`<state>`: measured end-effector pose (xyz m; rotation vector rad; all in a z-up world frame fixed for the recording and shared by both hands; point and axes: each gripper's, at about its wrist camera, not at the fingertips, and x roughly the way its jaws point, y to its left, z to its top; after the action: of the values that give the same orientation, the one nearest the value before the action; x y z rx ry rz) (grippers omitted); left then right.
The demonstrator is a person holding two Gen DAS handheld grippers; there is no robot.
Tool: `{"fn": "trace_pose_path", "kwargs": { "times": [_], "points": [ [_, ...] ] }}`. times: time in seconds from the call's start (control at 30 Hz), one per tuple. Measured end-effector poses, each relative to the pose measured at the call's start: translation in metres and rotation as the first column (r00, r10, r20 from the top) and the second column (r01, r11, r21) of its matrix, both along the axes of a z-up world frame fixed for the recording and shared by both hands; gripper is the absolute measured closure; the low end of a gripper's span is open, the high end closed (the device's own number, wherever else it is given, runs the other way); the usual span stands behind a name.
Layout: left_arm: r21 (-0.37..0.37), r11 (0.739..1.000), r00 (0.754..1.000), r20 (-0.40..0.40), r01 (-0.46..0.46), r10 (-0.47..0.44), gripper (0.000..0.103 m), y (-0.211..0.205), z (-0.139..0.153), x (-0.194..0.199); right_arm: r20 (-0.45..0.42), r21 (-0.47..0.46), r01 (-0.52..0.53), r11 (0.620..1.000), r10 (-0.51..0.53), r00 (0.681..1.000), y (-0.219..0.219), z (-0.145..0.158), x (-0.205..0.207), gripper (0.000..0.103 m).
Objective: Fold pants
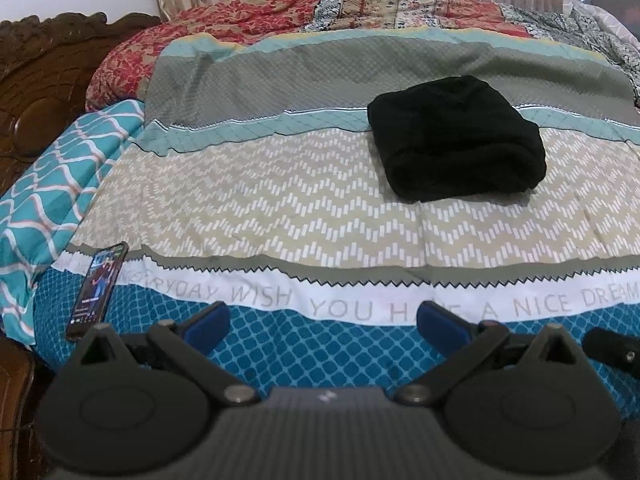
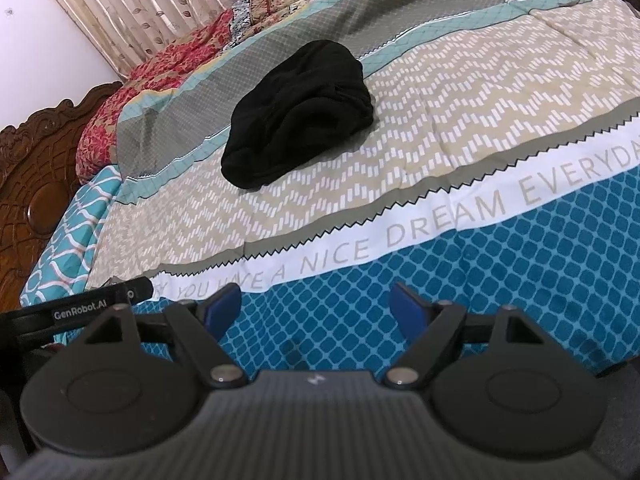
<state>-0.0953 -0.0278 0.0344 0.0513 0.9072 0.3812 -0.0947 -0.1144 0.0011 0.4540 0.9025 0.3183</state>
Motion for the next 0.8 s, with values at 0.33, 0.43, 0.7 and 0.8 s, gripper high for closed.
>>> {"fn": "trace_pose_path", "kwargs": {
  "times": [0.33, 0.43, 0.7, 0.8],
  "points": [
    [0.016, 1.000, 1.000, -0.012, 0.008, -0.008, 0.000, -0.0037, -0.0005, 0.0000, 0.000, 0.002, 0.007, 1.000, -0.007, 1.000, -0.0015, 0.0002, -0.0008, 0.020],
    [0.008, 1.000, 1.000, -0.018, 0.015, -0.015, 0.000, -0.0036, -0.0003, -0.0004, -0.001, 0.000, 0.013, 1.000, -0.013, 1.000, -0.0015, -0.0001, -0.0013, 0.019],
    [-0.029, 0.999, 0.999, -0.042, 0.033, -0.034, 0.000, -0.0060, -0.0010, -0.0020, -0.003, 0.002, 0.018, 1.000, -0.018, 1.000, -0.0029, -0.0003, -0.0011, 0.019],
    [-0.049, 0.998, 0.998, -0.049, 0.036, -0.038, 0.000, -0.0061, -0.0016, -0.0020, -0.004, 0.002, 0.018, 1.000, -0.018, 1.000, -0.0034, -0.0004, -0.0009, 0.019]
  ]
}}
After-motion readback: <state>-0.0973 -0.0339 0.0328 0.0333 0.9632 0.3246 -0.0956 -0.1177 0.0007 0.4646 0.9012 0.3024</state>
